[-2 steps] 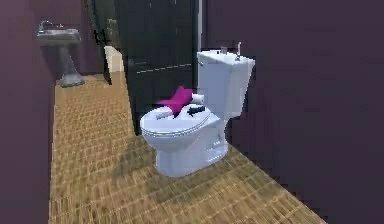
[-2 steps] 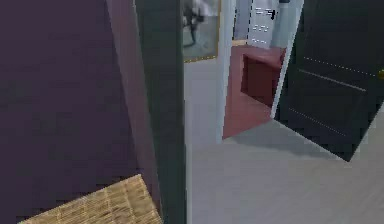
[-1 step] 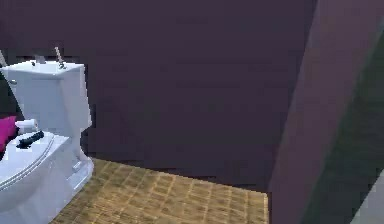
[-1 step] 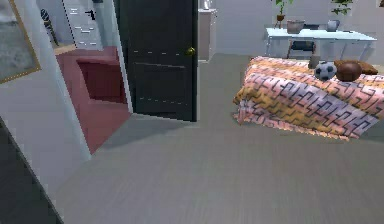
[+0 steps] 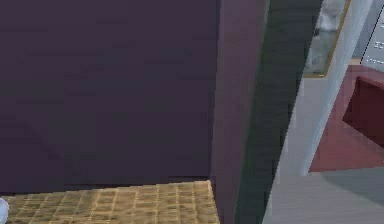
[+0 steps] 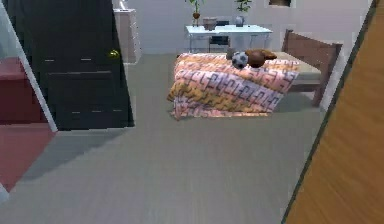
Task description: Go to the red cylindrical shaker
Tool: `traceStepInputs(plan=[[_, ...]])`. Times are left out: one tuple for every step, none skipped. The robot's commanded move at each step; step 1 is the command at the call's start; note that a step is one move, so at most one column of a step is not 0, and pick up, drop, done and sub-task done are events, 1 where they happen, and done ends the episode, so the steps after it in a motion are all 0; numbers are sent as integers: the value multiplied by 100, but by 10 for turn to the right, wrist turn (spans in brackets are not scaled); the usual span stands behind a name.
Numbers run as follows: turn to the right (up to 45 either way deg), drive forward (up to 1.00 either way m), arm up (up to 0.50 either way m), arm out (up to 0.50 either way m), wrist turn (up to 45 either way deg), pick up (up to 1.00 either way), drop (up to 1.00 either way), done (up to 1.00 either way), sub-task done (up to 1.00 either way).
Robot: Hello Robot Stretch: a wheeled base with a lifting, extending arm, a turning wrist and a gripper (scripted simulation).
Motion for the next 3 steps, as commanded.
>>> traceStepInputs(plan=[[0, 5, 0, 0, 0, 0, 0, 0, 0], [-450, 0, 0, 0, 0, 0, 0, 0, 0], [-390, 0, 0, 0, 0, 0, 0, 0, 0]])
